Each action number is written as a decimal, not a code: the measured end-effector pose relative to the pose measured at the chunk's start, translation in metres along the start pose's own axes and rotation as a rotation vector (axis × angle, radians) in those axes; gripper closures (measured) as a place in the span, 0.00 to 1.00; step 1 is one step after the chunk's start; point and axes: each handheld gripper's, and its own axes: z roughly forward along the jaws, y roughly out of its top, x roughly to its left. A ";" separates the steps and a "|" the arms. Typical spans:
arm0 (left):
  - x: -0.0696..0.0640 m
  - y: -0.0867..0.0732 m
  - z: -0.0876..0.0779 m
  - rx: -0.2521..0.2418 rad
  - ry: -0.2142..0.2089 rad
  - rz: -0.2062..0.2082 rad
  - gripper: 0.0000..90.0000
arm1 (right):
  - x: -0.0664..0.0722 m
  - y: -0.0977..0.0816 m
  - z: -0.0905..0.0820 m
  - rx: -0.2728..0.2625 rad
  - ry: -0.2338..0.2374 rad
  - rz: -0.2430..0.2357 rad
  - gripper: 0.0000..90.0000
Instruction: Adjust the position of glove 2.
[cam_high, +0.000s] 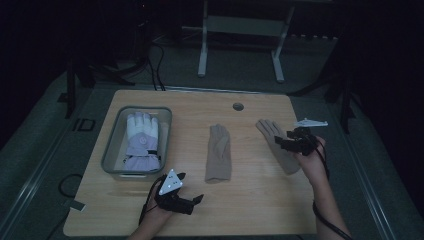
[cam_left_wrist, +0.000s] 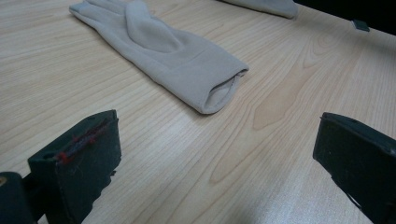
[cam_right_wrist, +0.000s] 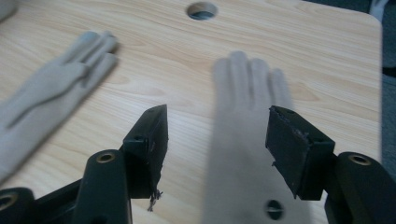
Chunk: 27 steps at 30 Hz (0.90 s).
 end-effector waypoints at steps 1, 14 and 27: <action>0.000 0.000 0.000 -0.002 0.000 0.000 0.01 | -0.005 -0.001 0.001 0.002 -0.011 -0.004 0.44; 0.000 0.000 0.000 -0.002 -0.003 -0.003 0.01 | -0.043 -0.015 0.039 0.057 -0.004 0.021 0.46; 0.001 -0.001 -0.001 -0.013 -0.009 -0.023 0.01 | -0.042 -0.036 0.068 0.117 0.022 -0.021 0.54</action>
